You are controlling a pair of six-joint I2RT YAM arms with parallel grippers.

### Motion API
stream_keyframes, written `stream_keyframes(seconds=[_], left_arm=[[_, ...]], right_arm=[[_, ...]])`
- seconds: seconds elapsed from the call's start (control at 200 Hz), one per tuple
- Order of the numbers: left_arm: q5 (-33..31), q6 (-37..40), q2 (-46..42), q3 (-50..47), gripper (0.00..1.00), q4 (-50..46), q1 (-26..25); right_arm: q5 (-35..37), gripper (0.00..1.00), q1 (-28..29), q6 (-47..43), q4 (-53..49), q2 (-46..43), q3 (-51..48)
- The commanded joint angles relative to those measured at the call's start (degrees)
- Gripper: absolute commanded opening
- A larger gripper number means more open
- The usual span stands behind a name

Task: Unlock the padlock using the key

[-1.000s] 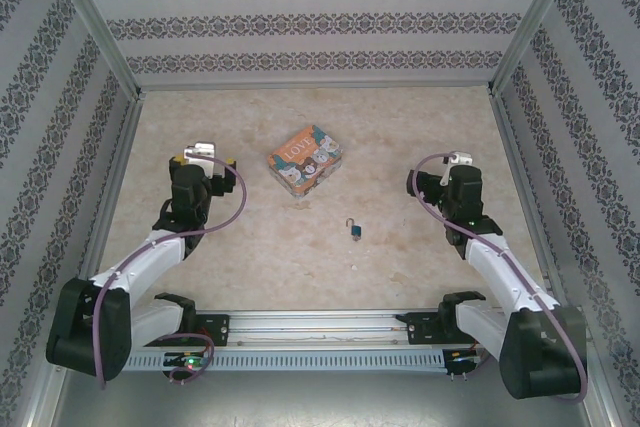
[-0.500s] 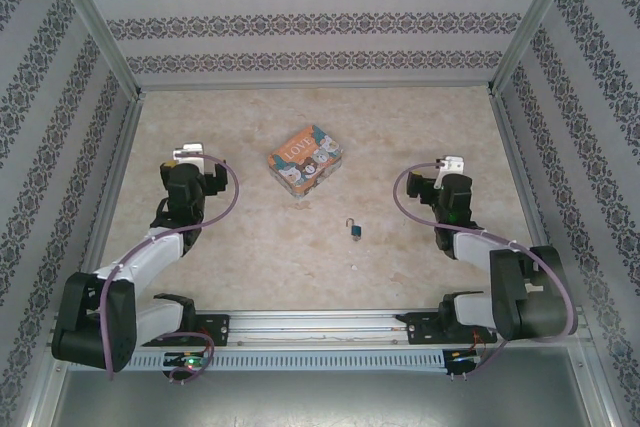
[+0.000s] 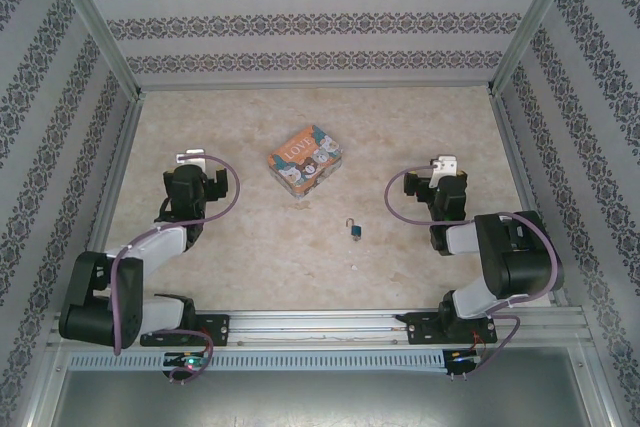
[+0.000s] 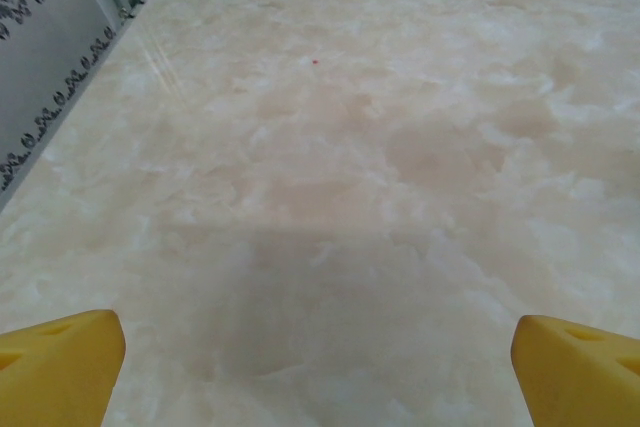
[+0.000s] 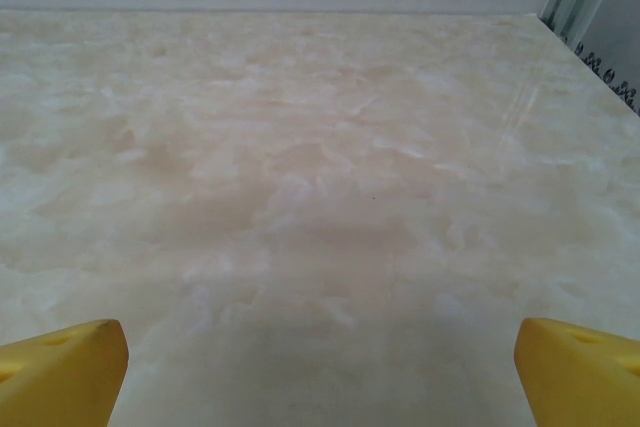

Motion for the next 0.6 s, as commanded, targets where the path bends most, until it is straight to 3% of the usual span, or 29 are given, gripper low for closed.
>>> stream_keyframes(seconds=[0.0, 0.25, 0.415, 0.595], left_arm=[[2.7, 0.2, 1.9, -0.7, 0.99, 4.5, 1.1], [9.2, 2.7, 9.2, -1.4, 0.99, 17.7, 2.2], [11.3, 3.0, 13.4, -2.0, 0.99, 23.1, 3.2], [11.9, 2.0, 17.1, -6.8, 0.99, 35.0, 3.9]], right_arm=[[0.2, 0.99, -1.4, 1.3, 0.3, -0.1, 3.0], [0.0, 0.98, -1.7, 1.4, 0.1, -0.1, 3.1], [0.0, 0.98, -1.7, 1.3, 0.1, -0.1, 3.0], [0.0, 0.99, -1.7, 1.3, 0.1, -0.2, 3.0]])
